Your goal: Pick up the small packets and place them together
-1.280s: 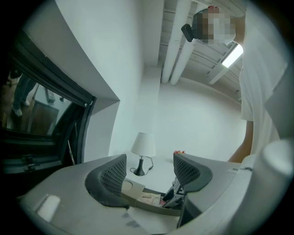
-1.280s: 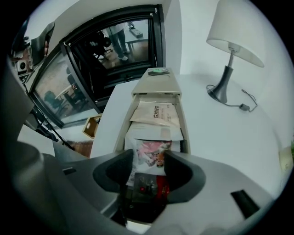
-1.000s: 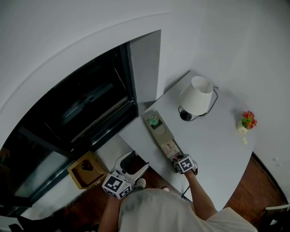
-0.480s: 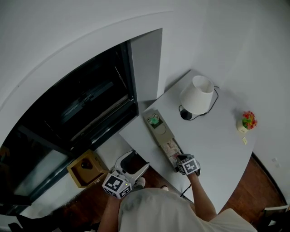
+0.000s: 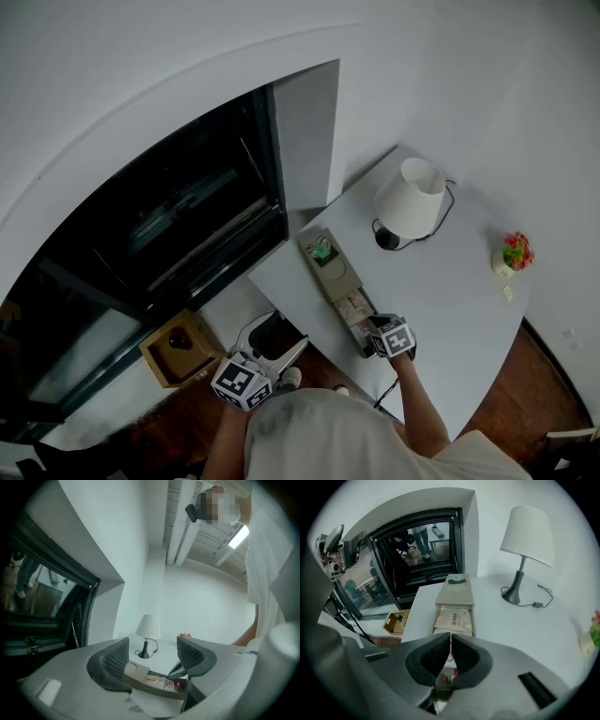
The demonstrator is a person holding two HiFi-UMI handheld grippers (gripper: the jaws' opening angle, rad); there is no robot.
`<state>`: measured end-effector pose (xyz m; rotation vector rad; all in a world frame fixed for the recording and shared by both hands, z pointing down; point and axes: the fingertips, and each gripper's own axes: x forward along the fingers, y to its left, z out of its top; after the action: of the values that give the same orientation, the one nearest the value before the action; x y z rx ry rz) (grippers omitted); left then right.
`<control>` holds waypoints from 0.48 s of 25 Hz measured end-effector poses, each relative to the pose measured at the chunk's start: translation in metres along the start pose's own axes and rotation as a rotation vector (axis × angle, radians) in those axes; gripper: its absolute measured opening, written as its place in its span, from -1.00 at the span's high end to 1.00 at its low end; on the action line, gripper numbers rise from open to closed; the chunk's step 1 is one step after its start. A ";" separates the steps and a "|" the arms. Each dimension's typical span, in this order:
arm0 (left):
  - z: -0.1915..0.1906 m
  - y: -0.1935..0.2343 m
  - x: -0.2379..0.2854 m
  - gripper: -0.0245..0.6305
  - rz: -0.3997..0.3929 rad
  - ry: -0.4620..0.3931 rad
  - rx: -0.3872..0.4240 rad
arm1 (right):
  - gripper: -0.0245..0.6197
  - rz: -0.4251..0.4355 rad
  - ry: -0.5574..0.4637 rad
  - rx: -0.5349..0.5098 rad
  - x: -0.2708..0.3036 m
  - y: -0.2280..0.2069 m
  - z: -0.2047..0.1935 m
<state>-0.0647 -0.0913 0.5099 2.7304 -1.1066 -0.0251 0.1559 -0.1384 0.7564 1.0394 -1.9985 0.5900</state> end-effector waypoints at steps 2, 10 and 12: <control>0.000 0.000 0.002 -0.04 -0.002 0.001 -0.001 | 0.84 0.037 -0.008 -0.037 0.006 0.004 0.008; -0.002 0.000 0.002 -0.04 0.014 0.010 -0.003 | -0.27 0.056 -0.036 0.061 0.053 -0.010 0.044; -0.003 0.002 -0.001 -0.04 0.022 0.011 -0.001 | -0.18 0.039 -0.001 0.042 0.062 -0.012 0.045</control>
<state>-0.0660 -0.0917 0.5133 2.7142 -1.1333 -0.0077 0.1252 -0.2049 0.7814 1.0280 -2.0195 0.6554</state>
